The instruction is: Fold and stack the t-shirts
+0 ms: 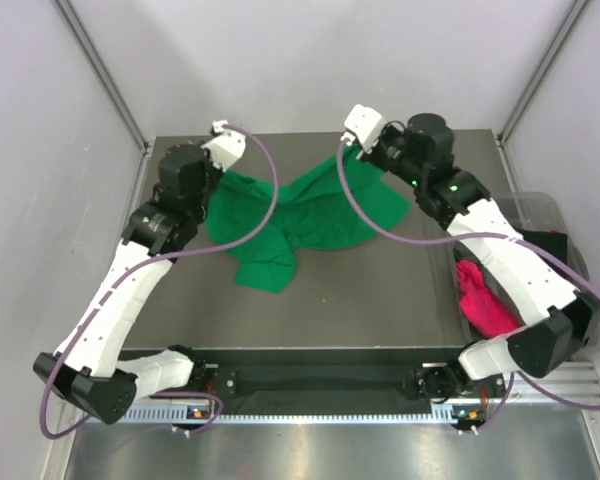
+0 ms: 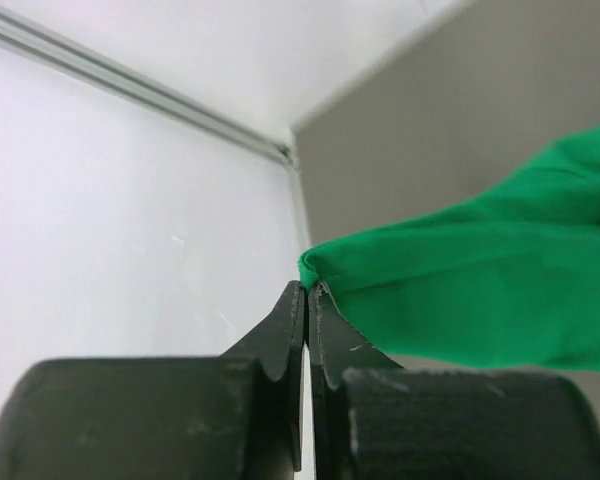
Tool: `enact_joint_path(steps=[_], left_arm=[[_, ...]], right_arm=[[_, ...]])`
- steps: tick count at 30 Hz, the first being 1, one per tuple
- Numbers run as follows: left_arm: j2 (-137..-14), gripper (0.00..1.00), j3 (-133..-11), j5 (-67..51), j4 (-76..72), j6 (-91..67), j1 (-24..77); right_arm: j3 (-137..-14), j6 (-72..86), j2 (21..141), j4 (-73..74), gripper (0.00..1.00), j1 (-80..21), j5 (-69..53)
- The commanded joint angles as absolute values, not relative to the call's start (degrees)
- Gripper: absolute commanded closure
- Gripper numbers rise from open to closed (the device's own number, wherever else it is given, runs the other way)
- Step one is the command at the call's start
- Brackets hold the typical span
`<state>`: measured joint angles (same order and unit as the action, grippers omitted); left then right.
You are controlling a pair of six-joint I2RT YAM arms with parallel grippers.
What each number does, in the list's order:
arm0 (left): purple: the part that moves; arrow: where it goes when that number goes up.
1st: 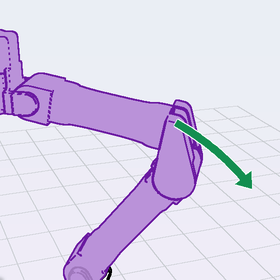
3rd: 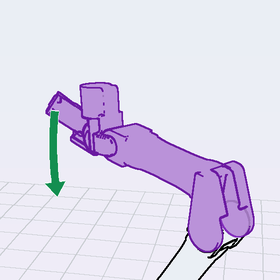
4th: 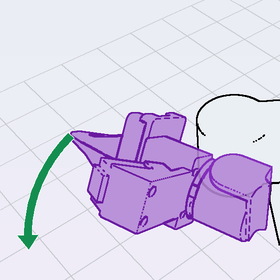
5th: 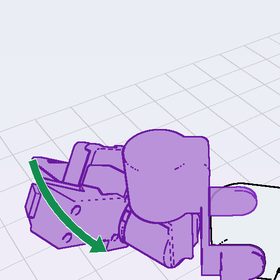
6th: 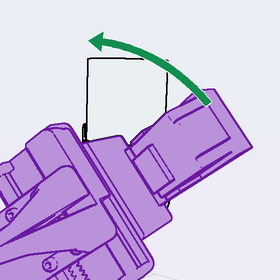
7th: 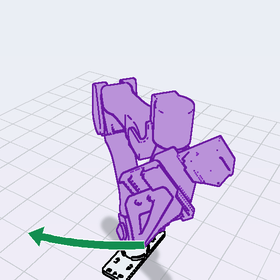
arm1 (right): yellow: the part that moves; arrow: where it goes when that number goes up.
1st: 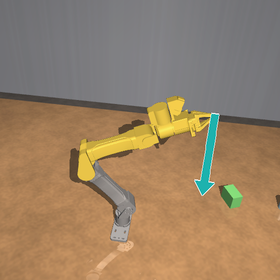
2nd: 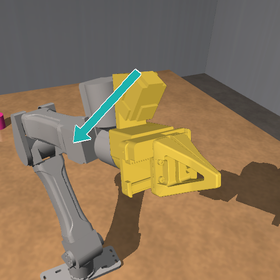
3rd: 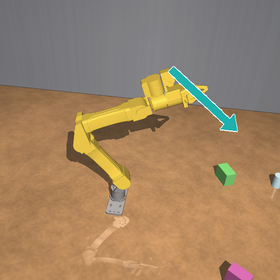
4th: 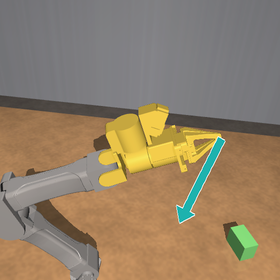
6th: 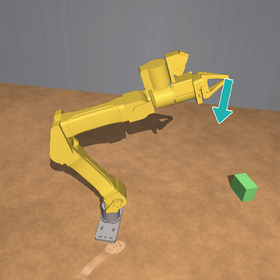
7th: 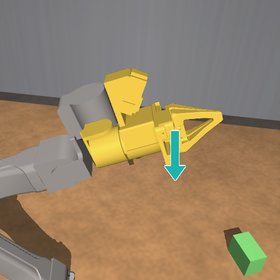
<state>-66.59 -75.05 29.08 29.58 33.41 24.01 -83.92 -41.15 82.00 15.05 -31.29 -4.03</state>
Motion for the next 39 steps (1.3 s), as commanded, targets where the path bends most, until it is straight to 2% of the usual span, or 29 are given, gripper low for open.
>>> enact_joint_path(steps=[1,9,15,23,26,35,37,38,39], left_arm=[[-66.44,1.0,-85.04,28.12,26.19,37.35,23.73],[-61.71,1.0,-91.23,28.13,25.05,37.0,23.73],[-57.57,1.0,-81.75,26.9,27.07,35.25,23.73],[-60.2,1.0,-71.99,27.16,23.48,36.82,23.64],[-62.31,1.0,-69.44,26.98,21.01,38.14,23.73],[-70.66,1.0,-62.85,27.77,15.84,35.86,23.64],[-71.8,1.0,-61.71,28.21,14.6,36.04,23.64],[-72.94,1.0,-61.7,28.47,14.15,35.95,23.64],[-73.56,1.0,-62.05,28.91,13.98,35.69,23.64]], right_arm=[[-87.18,-42.89,79.03,17.84,1.0,-29.8,1.82],[-86.67,-42.1,71.82,21.26,1.0,-24.88,1.76],[-76.32,-41.49,67.07,22.77,1.0,-24.17,0.27],[-68.47,-41.66,68.55,21.71,1.0,-23.73,-1.49],[-68.03,-43.06,73.02,21.45,1.0,-23.03,-2.37],[-73.29,-41.92,97.88,26.46,1.0,-21.36,-8.7],[-75.57,-41.66,101.5,26.89,0.94,-21.27,-8.44],[-76.89,-40.88,103.08,26.55,0.86,-21.27,-7.83],[-79.25,-39.22,105.62,25.32,0.71,-21.1,-6.52]])
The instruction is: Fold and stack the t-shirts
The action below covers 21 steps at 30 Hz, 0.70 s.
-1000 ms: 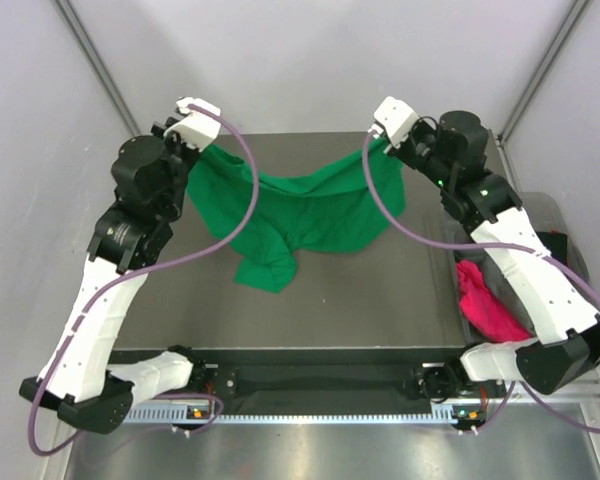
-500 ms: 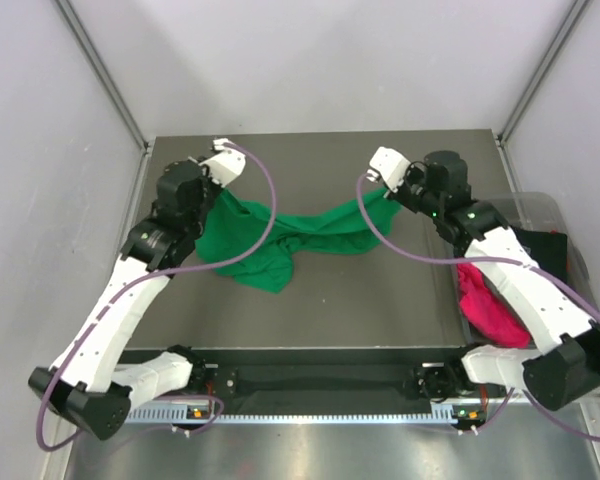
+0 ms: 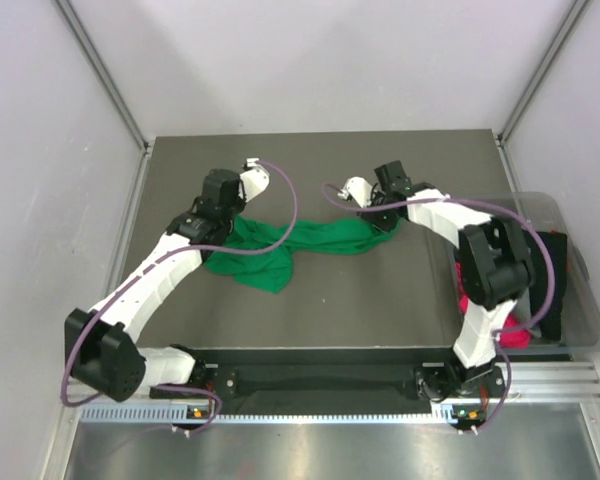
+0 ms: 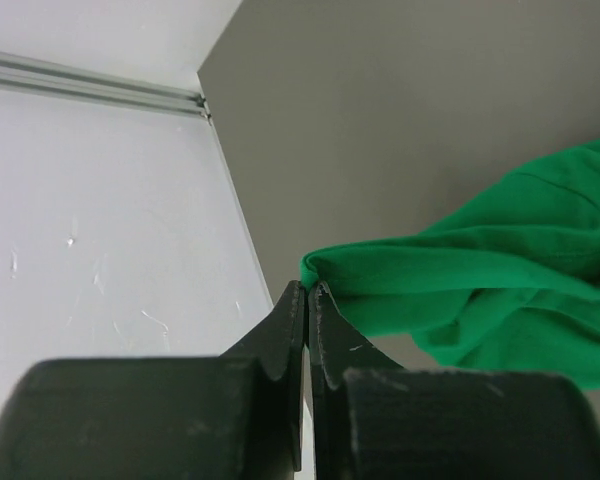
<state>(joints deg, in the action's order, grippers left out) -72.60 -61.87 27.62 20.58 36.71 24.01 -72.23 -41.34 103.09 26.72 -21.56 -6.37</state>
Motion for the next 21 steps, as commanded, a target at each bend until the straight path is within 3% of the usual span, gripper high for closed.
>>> enact_joint_path(steps=[1,3,12,21], left_arm=[[-74.09,1.0,-62.4,29.09,14.06,34.9,23.64],[-74.88,1.0,-63.28,29.18,14.94,33.93,23.56],[-71.81,1.0,-62.31,30.32,17.22,30.32,23.47],[-71.37,1.0,-63.28,29.36,19.34,27.07,23.38]], right_arm=[[-80.06,-38.24,106.08,24.53,0.67,-20.83,-6.24],[-80.77,-35.79,104.61,22.86,0.61,-20.39,-6.33],[-66.82,-36.2,88.26,20.47,0.61,-18.02,-10.27],[-68.2,-39.2,93.68,27.68,0.63,-15.3,-17.4]])
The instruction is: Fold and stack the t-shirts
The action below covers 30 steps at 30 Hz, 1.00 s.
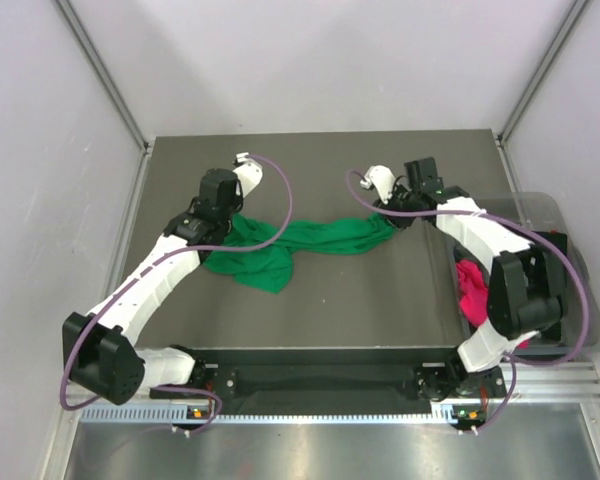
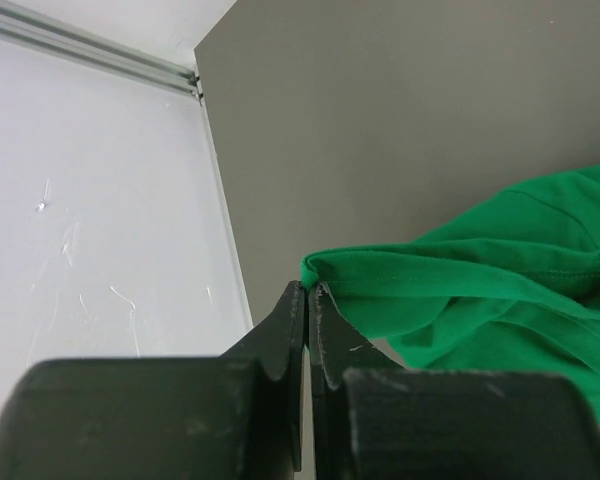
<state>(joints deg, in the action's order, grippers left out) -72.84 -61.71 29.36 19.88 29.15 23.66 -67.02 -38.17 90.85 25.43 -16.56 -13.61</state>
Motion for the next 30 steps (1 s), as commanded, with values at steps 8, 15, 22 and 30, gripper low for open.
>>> enact_joint_path(steps=[8,15,22,30], left_arm=[[-71.46,1.0,-62.93,29.36,19.51,26.72,23.03],[-71.63,1.0,-62.23,29.0,19.34,26.28,22.76],[-71.54,1.0,-62.49,29.0,19.69,26.1,22.59],[-71.01,1.0,-63.54,29.44,19.86,27.24,22.32]], right_arm=[[-75.84,-38.67,102.65,31.9,0.64,-12.4,-23.47],[-77.25,-38.58,105.2,32.43,0.64,-11.87,-24.52],[-78.75,-37.88,107.75,34.98,0.65,-11.6,-26.54],[-79.45,-38.85,103.64,38.41,0.98,-11.16,-28.39]])
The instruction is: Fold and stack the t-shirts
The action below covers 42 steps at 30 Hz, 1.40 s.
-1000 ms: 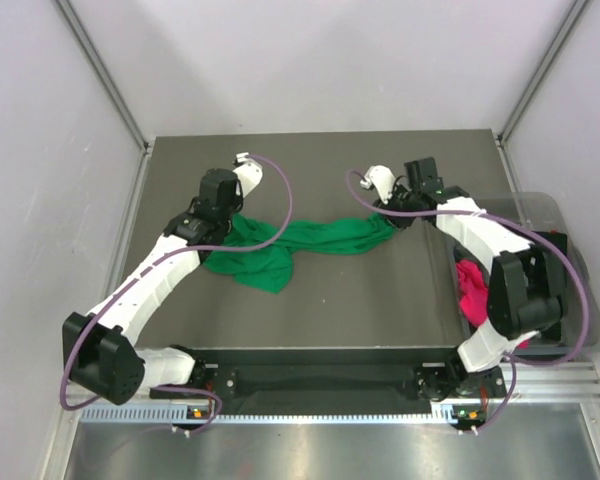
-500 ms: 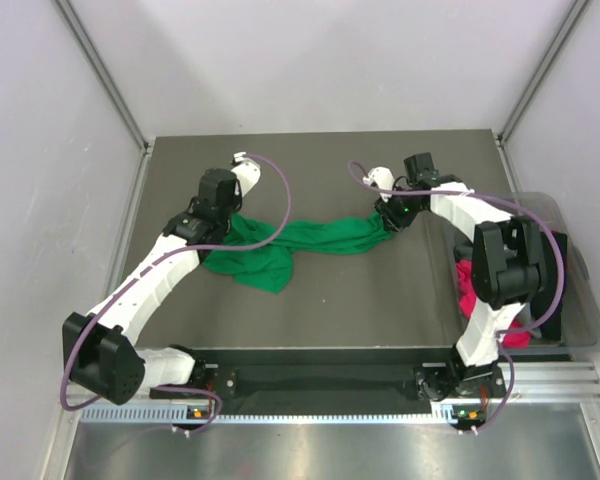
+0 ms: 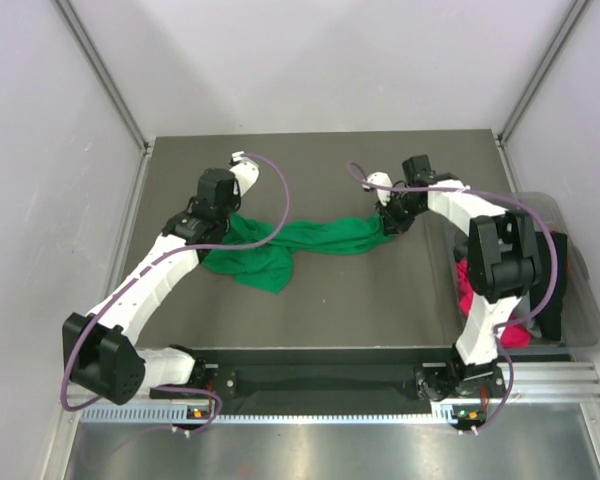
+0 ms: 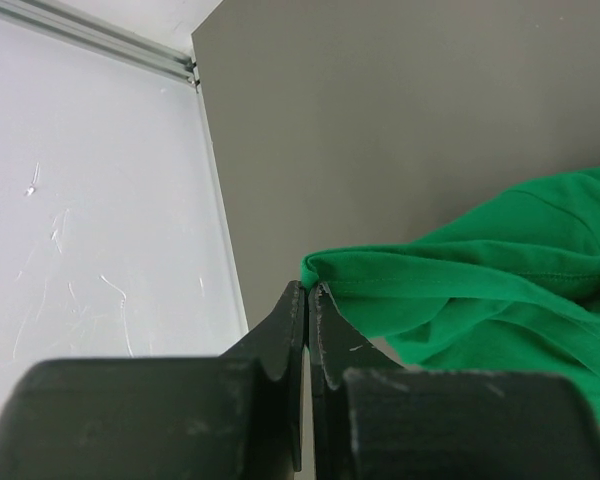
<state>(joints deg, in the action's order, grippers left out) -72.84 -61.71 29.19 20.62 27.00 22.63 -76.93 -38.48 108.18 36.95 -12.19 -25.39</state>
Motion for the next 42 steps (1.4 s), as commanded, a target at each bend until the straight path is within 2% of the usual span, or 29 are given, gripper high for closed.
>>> enact_joint_path(steps=[1,8,13,23,31,37,42], left_arm=[[-70.84,1.0,-63.98,29.79,19.69,27.68,22.24],[-67.51,1.0,-71.96,28.66,21.0,30.14,22.32],[-64.08,1.0,-78.3,29.0,20.13,34.27,22.24],[-55.47,1.0,-90.43,29.09,18.28,36.47,22.32],[-49.75,1.0,-95.96,25.93,17.57,37.97,22.24],[-51.85,1.0,-109.32,23.21,19.34,36.21,22.32],[-55.45,1.0,-121.37,22.5,19.77,37.96,22.32]], right_arm=[[-79.54,-38.76,101.97,38.5,0.99,-11.08,-28.39],[-86.55,-38.67,83.79,39.29,1.0,-8.88,-27.6],[-91.22,-39.64,75.51,37.18,1.0,-8.09,-23.04],[-92.98,-37.97,58.56,29.53,1.0,-8.17,-14.24],[-97.9,-36.39,50.37,29.88,1.0,-8.09,-10.2],[-102.91,-33.49,46.5,34.89,1.0,-8.09,-12.3],[-102.48,-32.43,42.63,37.88,1.0,-8.17,-14.59]])
